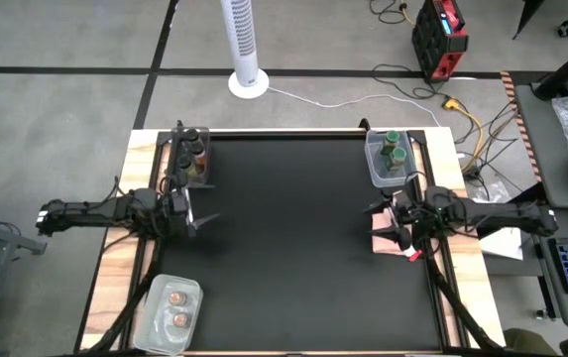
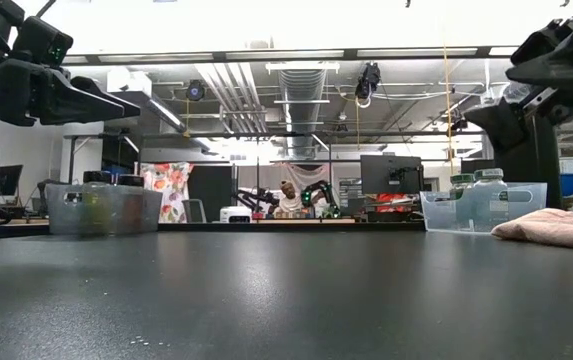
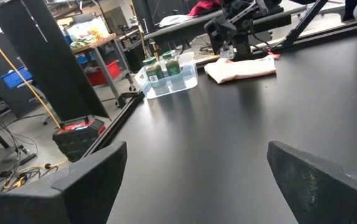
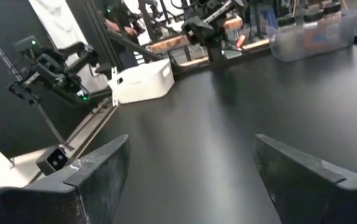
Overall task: Sort spices by type
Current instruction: Return to Home Position
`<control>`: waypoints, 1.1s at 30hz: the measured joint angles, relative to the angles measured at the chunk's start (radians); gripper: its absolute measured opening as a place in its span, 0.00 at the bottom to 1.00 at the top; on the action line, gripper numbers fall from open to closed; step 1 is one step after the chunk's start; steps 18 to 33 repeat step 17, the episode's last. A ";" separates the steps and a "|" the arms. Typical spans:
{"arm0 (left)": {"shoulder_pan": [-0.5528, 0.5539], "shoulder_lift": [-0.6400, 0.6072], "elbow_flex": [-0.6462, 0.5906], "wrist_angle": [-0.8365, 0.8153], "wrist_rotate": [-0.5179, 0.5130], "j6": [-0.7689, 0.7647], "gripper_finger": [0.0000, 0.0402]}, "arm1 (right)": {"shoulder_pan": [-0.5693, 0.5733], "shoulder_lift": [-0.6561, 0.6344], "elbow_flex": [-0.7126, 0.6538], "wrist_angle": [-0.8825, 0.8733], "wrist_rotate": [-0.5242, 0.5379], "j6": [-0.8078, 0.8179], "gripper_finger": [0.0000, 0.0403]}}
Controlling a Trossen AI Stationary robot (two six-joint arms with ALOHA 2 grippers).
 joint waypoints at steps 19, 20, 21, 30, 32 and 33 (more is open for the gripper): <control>0.000 0.000 0.000 0.000 0.000 0.000 0.92 | 0.000 -0.115 0.000 -0.001 0.000 0.000 0.85; 0.000 0.000 0.000 0.000 0.000 0.000 0.92 | 0.000 -0.115 0.000 -0.001 0.000 0.000 0.85; 0.000 0.000 0.000 0.000 0.000 0.000 0.92 | 0.000 -0.115 0.000 -0.001 0.000 0.000 0.85; 0.000 0.000 0.000 0.000 0.000 0.000 0.92 | 0.000 -0.115 0.000 -0.001 0.000 0.000 0.85; 0.000 0.000 0.000 0.000 0.000 0.000 0.92 | 0.000 -0.115 0.000 -0.001 0.000 0.000 0.85; 0.000 0.000 0.000 0.000 0.000 0.000 0.92 | 0.000 -0.115 0.000 -0.001 0.000 0.000 0.85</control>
